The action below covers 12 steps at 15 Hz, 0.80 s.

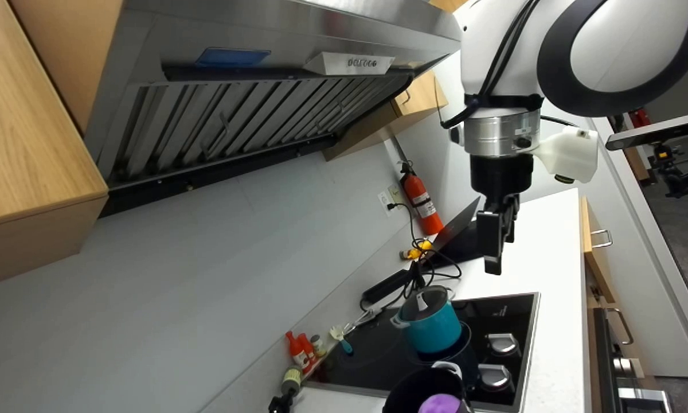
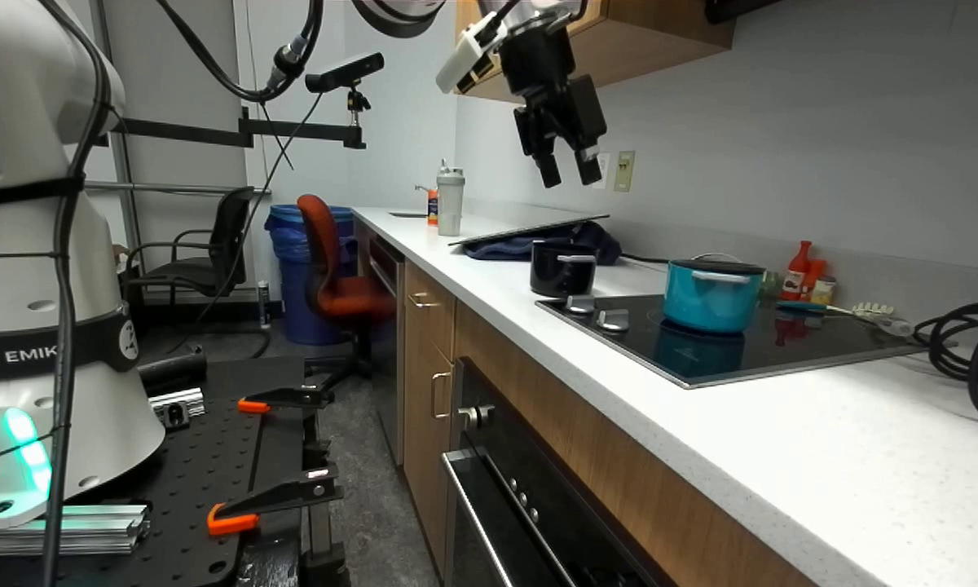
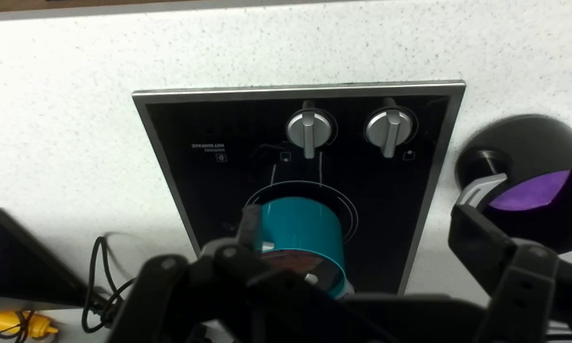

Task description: Move the black lid from the blue pot to the black pot

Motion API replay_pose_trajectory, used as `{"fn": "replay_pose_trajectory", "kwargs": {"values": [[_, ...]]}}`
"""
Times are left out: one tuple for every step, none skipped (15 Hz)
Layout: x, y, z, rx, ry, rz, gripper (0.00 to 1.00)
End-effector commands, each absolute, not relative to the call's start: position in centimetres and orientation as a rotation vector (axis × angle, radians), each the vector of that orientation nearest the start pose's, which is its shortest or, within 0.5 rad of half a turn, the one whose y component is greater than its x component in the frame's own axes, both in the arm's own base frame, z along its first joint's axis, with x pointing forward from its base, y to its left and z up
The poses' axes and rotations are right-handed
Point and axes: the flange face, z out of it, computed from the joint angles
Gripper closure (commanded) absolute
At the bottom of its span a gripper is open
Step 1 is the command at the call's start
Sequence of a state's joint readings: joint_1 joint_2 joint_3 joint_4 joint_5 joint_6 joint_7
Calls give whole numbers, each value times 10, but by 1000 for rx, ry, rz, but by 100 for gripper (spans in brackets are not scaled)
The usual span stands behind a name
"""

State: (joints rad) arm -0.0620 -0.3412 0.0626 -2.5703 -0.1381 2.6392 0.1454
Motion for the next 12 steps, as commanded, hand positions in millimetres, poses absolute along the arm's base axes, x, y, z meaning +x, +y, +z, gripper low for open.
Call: {"fn": "replay_pose_trajectory", "kwargs": {"values": [[468, 5, 417, -3143, 72, -670, 0], [472, 5, 415, -3141, 75, -666, 0], [477, 6, 412, -3140, 79, -666, 0], [483, 6, 409, -3136, 86, -667, 0], [488, 5, 407, -3134, 95, -668, 0], [494, 5, 405, -3131, 108, -675, 0], [500, 4, 403, -3125, 127, -684, 0], [507, 3, 401, -3114, 155, -697, 0], [512, 2, 400, -3110, 174, -718, 0], [519, 0, 400, -3102, 195, -748, 0], [525, -2, 399, -3098, 215, -775, 0], [531, -5, 398, -3096, 236, -804, 0]]}}
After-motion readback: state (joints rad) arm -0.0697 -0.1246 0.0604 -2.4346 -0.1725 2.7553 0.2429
